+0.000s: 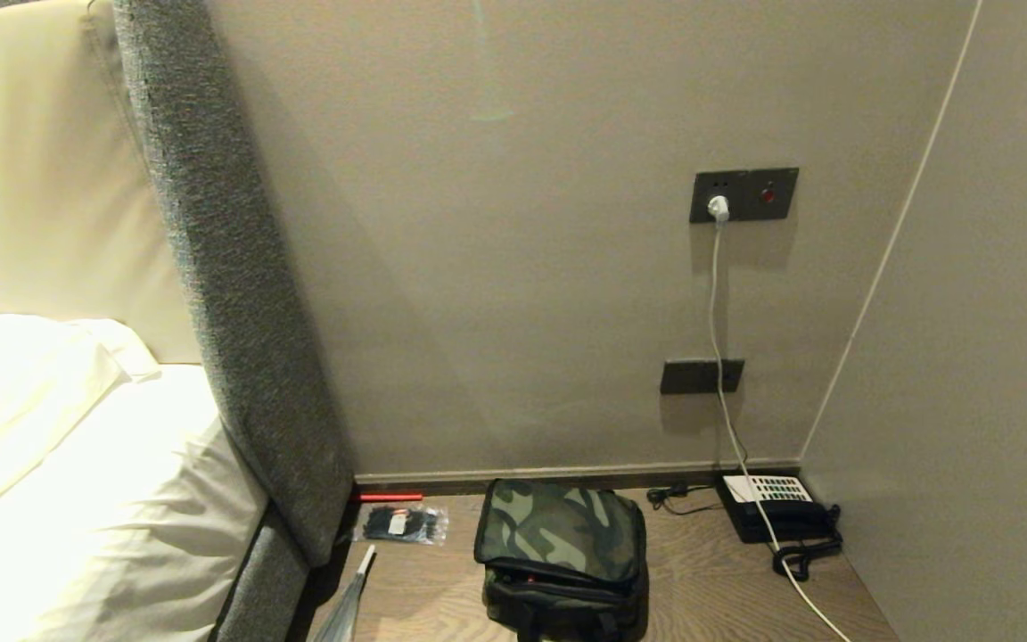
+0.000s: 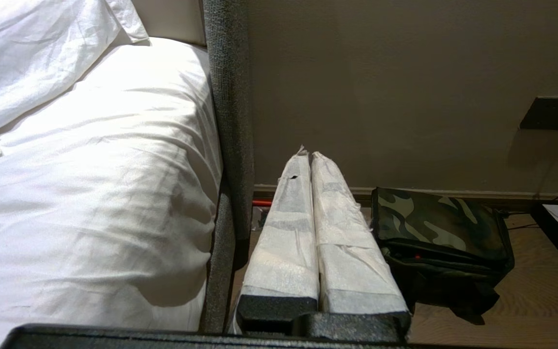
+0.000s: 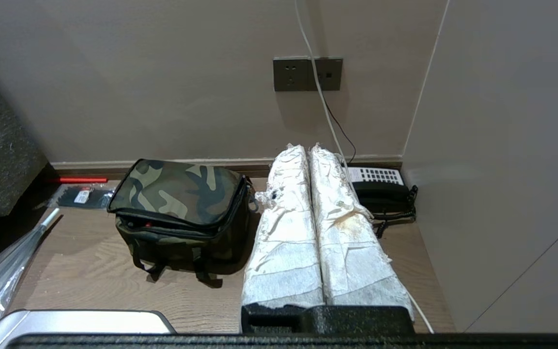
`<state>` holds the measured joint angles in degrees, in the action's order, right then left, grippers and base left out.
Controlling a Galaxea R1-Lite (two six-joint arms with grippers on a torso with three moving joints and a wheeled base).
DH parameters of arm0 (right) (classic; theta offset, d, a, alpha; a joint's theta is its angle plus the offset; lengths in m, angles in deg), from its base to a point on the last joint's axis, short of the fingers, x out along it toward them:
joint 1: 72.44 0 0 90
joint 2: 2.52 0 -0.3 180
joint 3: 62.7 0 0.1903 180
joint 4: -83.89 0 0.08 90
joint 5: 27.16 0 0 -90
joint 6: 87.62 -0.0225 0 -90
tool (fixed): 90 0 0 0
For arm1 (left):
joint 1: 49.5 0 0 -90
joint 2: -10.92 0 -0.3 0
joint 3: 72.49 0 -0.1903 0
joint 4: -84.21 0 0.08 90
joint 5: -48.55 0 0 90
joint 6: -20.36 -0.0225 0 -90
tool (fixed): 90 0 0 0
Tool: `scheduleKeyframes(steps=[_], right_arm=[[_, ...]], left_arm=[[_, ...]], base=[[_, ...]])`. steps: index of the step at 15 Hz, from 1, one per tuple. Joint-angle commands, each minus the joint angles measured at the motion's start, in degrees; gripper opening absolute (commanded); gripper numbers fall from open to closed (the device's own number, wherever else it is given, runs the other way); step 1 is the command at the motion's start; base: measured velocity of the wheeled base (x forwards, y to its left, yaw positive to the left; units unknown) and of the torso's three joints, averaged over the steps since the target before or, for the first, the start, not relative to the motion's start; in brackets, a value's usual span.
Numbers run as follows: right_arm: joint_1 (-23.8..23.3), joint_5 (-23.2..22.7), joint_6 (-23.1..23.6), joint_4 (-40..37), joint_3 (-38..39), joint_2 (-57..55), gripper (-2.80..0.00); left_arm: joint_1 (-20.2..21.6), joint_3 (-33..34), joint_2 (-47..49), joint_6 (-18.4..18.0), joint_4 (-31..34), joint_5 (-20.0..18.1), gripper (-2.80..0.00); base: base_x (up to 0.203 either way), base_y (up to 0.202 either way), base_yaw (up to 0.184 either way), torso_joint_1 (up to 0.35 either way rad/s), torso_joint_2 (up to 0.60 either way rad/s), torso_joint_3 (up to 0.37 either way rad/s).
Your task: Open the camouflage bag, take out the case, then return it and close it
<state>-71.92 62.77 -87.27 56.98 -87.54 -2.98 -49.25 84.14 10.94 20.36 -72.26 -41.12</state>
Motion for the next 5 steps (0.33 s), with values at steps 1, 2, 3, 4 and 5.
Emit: scheduleKeyframes(steps=[1,2,3,4,5], right_arm=[[0.0,0.0,0.0,0.0,0.1,-0.1,-2.8],[0.0,0.0,0.0,0.0,0.1,-0.2,-2.8],[0.0,0.0,0.0,0.0,0.1,-0.1,-2.8],[0.0,0.0,0.1,0.1,0.1,-0.1,-2.8],[0.0,0.0,0.0,0.1,0.1,-0.2,-2.8]], left_arm=[[0.0,0.2,-0.1,0.0,0.0,0.0,-2.8],[0.1,0.2,-0.1,0.1,0.0,0.0,-2.8],[0.0,0.2,-0.1,0.1,0.0,0.0,-2.8],[0.0,0.2,-0.1,0.0,0.0,0.0,-2.8],[0.0,0.2,-0.1,0.0,0.0,0.0,-2.8]], base=[[0.0,0.0,0.0,0.0,0.0,0.0],[0.0,0.0,0.0,0.0,0.0,0.0],[0.0,0.0,0.0,0.0,0.0,0.0],[0.0,0.0,0.0,0.0,0.0,0.0],[0.0,0.0,0.0,0.0,0.0,0.0]])
